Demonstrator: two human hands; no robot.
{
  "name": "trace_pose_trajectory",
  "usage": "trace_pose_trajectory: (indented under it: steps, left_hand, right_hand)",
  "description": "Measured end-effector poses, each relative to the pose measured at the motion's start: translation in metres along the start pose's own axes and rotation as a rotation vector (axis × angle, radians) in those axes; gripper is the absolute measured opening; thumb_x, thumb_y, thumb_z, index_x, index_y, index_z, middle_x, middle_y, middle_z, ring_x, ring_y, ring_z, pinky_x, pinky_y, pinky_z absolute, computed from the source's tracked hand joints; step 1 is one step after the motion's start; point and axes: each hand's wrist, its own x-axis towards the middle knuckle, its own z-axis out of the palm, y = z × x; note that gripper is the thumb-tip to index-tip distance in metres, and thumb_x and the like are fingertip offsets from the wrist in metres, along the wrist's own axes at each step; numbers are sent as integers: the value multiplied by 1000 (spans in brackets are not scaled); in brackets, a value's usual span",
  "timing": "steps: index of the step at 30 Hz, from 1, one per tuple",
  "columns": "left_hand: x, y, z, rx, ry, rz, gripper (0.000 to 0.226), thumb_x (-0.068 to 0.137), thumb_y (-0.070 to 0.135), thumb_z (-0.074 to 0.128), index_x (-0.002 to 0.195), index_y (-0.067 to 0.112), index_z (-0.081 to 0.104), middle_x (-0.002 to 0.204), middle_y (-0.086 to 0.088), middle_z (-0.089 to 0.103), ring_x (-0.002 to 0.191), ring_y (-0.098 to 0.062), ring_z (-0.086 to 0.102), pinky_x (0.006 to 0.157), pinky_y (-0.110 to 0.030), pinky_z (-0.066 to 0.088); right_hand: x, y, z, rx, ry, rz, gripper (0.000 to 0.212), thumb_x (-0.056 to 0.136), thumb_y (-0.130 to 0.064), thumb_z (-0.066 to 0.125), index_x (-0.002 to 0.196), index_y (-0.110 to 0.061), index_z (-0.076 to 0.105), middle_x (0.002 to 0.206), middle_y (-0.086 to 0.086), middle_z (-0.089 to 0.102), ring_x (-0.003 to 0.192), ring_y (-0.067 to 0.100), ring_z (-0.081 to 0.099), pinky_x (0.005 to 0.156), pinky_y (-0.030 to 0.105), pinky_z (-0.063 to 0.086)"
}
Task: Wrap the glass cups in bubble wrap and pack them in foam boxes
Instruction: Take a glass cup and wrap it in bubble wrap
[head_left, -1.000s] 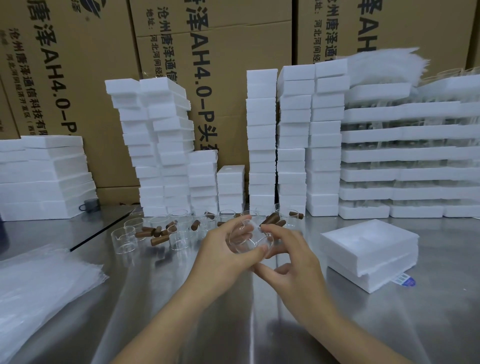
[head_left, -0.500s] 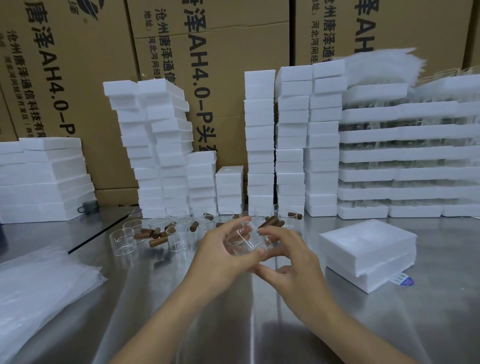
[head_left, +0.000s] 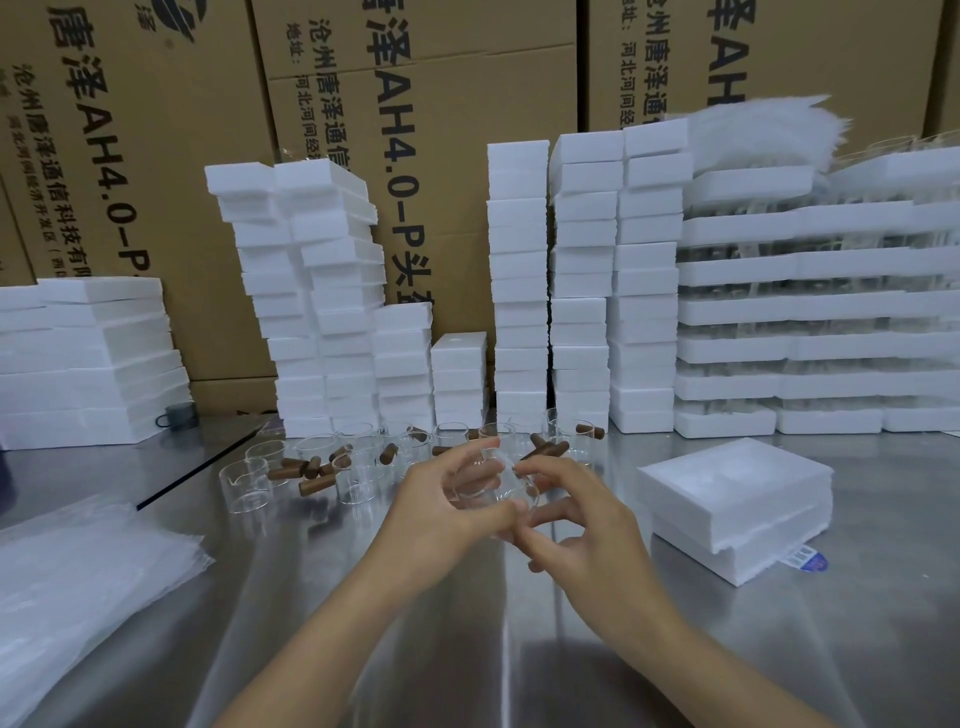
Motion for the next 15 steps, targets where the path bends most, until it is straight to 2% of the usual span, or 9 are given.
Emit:
trace_pose_trajectory:
  steps: [2, 5, 7, 9, 12, 15]
  left_hand:
    - [0, 4, -2, -62, -14, -58, 70, 62, 46, 91, 129, 34, 73, 116, 8, 81, 114, -9, 75, 97, -30, 58]
    - [-3, 9, -3, -155, -38, -141, 64, 73, 47, 90, 128, 19, 75, 113, 2, 82, 111, -18, 77, 97, -37, 62]
    - [-6, 13, -3, -222, -48, -200, 65, 76, 49, 89, 129, 14, 75, 104, -3, 80, 103, -23, 79, 88, -32, 63]
    - [-7, 16, -1, -250, -62, -236, 65, 78, 53, 86, 128, 13, 76, 97, 1, 77, 93, -17, 77, 87, -31, 61]
    - [-8, 20, 1, -246, -59, -271, 67, 77, 57, 83, 130, 18, 75, 113, -5, 82, 108, -18, 78, 89, -31, 62]
    - [-10, 24, 1, -241, -85, -276, 62, 80, 62, 81, 127, 22, 78, 118, -8, 81, 115, -21, 76, 90, -31, 59]
  right_hand:
    - [-1, -2, 1, 7, 6, 16, 48, 84, -28, 87, 124, -45, 67, 115, -14, 64, 88, 18, 75, 62, 47, 64]
    - [-2, -8, 1, -5, 14, 22, 51, 78, -48, 85, 124, -47, 65, 115, -16, 65, 88, 17, 75, 66, 45, 65]
    - [-3, -11, 1, 4, 9, 31, 53, 77, -49, 86, 126, -45, 64, 114, -16, 65, 88, 17, 75, 68, 43, 65]
    - [-3, -13, 1, 19, 4, 46, 54, 78, -45, 87, 127, -42, 64, 113, -16, 66, 89, 17, 75, 71, 43, 65]
    - [-3, -17, 1, 34, 4, 53, 57, 76, -42, 89, 126, -40, 63, 112, -16, 67, 90, 16, 75, 72, 30, 61]
    - [-3, -21, 0, 22, 7, 28, 61, 71, -41, 93, 125, -40, 63, 112, -19, 66, 90, 13, 73, 70, 18, 54]
